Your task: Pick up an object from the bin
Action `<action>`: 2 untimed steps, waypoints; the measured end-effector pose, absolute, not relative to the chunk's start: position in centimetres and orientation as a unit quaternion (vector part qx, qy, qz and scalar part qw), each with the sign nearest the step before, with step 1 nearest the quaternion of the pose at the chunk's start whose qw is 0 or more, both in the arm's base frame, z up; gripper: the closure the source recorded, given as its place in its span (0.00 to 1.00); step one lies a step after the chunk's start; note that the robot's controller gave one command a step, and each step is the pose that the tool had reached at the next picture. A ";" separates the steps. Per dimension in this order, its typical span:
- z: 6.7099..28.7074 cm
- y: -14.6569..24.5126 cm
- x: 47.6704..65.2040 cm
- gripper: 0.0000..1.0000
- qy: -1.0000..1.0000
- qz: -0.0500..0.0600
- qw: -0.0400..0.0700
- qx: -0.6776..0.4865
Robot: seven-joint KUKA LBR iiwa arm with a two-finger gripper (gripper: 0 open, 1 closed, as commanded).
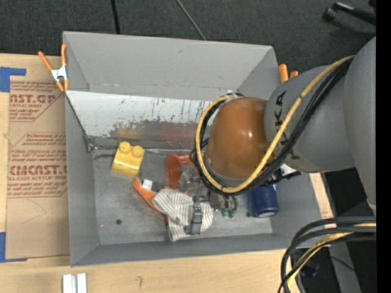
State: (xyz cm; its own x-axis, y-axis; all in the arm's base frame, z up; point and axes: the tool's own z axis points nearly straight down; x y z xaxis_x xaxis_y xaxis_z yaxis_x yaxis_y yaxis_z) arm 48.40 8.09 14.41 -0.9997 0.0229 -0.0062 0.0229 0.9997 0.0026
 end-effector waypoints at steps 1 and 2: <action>10.1 8.7 49.1 0.00 0.999 0.000 -0.001 0.034; 7.0 6.9 48.5 1.00 0.995 0.000 -0.001 0.096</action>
Offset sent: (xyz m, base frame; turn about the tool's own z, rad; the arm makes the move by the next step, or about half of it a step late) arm 0.0016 -0.0128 -0.0741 0.1701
